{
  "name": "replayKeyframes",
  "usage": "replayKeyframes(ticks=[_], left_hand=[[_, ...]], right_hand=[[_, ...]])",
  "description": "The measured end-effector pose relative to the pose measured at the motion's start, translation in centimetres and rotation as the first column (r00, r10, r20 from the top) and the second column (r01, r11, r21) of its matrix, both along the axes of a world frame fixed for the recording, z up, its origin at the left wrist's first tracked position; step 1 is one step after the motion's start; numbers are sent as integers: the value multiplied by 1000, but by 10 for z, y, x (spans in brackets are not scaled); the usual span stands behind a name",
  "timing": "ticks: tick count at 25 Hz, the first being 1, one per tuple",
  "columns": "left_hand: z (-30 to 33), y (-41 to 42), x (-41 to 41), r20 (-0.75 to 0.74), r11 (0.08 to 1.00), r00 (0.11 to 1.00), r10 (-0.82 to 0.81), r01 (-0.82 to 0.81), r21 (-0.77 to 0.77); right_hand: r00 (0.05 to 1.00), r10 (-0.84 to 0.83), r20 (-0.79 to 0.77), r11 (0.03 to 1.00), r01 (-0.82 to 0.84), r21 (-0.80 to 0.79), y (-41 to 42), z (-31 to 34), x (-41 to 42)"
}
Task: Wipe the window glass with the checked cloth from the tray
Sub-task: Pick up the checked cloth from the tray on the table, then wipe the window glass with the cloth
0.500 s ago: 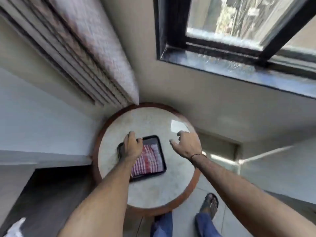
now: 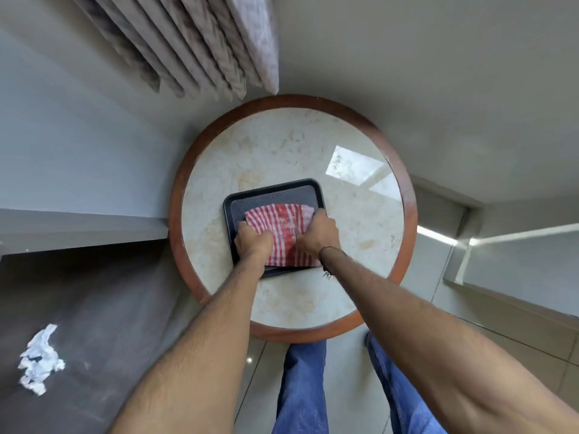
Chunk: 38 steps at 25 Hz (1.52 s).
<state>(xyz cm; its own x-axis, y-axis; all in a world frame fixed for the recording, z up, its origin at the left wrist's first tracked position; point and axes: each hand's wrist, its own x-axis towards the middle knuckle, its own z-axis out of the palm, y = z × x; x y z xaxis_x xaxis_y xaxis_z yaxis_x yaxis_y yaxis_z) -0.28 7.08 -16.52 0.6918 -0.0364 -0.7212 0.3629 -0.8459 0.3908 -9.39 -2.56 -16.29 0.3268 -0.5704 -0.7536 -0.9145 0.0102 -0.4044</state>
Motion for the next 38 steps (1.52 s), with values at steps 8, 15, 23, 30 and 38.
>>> replayKeyframes(ticks=[8,15,23,30,38], left_hand=[[209,-65,-4,-40,833,967,-253,196,-518],[461,-235,-8,443,420,786,-431,610,-672],[718,-385,50,970,333,-70,232,943,-11],[765,-472,98,751,662,-614,242,671,335],[760,-485,100,731,668,-622,280,673,317]], right_hand=[[752,-627,204,713,447,541,-95,202,-44],[364,-659,659,736,492,465,-221,473,-92],[-131,58,990,356,929,102,-302,685,-82],[805,334,491,-288,583,-760,-408,675,-24],[887,393,-243,-590,40,-807,-458,652,-57]])
